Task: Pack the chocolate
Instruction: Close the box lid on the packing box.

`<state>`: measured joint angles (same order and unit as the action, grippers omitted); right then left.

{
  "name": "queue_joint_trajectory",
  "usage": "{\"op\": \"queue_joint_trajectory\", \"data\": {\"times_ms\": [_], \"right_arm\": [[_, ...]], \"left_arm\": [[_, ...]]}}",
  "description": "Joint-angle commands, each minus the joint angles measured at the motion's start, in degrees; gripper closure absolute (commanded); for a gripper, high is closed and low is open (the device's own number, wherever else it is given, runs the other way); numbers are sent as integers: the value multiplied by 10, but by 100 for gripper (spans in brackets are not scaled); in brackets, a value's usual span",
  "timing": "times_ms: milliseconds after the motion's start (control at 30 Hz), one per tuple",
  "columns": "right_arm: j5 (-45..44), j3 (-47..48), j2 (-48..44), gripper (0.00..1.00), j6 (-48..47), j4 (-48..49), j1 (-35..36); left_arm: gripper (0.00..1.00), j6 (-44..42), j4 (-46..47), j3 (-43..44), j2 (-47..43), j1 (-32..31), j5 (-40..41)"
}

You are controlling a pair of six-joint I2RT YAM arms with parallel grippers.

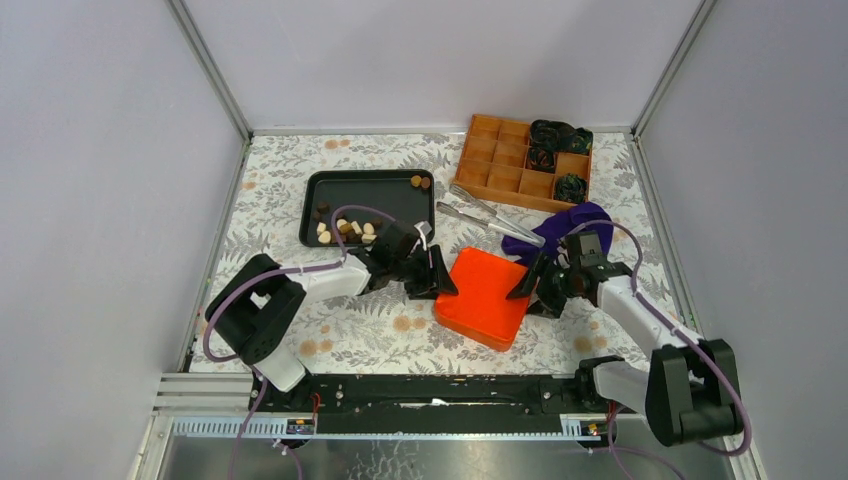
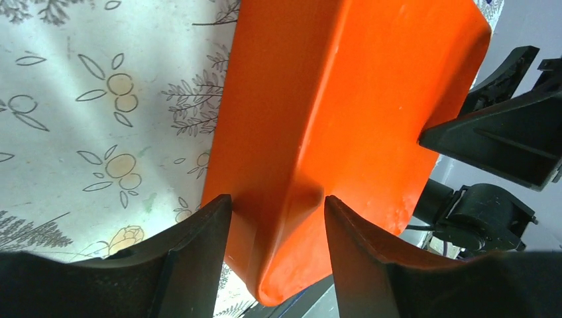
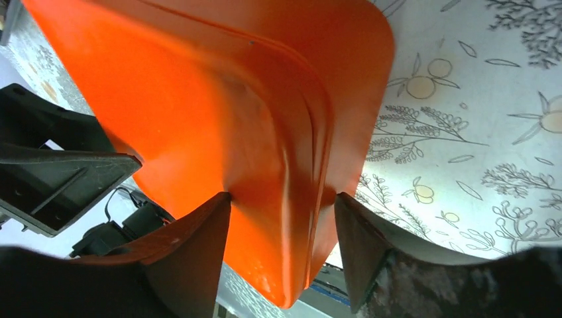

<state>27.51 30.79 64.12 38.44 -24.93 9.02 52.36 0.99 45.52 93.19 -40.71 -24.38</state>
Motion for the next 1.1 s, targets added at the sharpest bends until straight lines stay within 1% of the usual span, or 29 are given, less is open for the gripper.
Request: {"op": "queue_joint_trajectory", "data": {"times_ms": [0, 67, 200, 333, 433, 500, 567, 633, 700, 733, 800, 833, 867, 900, 933, 967, 1067], "right_arm": [[63, 58, 58, 41, -20, 57, 32], [71, 87, 88, 48, -32, 57, 50], [93, 140, 152, 56, -59, 56, 71], [104, 177, 192, 56, -99, 41, 80], [98, 198, 203, 53, -140, 21, 80], [90, 210, 196, 49, -174, 7, 80], [85, 219, 179, 41, -207, -3, 75], [99, 222, 159, 34, -240, -7, 56], [124, 226, 140, 30, -275, -14, 33], [134, 233, 130, 28, -305, -25, 24], [137, 255, 111, 25, -415, -61, 18], [145, 266, 102, 19, -470, -85, 18], [156, 275, 95, 5, -522, -108, 18], [167, 283, 87, 1, -576, -134, 18], [170, 288, 77, 1, -618, -160, 18], [164, 289, 67, 0, -643, -167, 18], [145, 283, 45, 0, -684, -181, 18]], "left_arm": [[39, 22, 60, -16, -13, -5, -15], [39, 28, 61, -27, -19, -5, -8], [40, 48, 63, -55, -45, -5, 12], [39, 82, 67, -82, -81, -6, 43], [39, 100, 65, -94, -95, -8, 64], [39, 104, 61, -93, -95, -11, 70], [39, 106, 60, -92, -91, -13, 70], [39, 107, 60, -89, -86, -14, 70], [39, 106, 55, -87, -85, -16, 72], [39, 106, 52, -86, -84, -18, 75], [40, 106, 45, -85, -87, -20, 81], [40, 107, 41, -86, -89, -22, 84], [40, 107, 38, -86, -91, -24, 86], [40, 108, 35, -88, -93, -26, 89], [40, 109, 32, -89, -95, -29, 92], [40, 110, 30, -91, -97, -30, 95], [40, 112, 30, -97, -100, -35, 97]]}}
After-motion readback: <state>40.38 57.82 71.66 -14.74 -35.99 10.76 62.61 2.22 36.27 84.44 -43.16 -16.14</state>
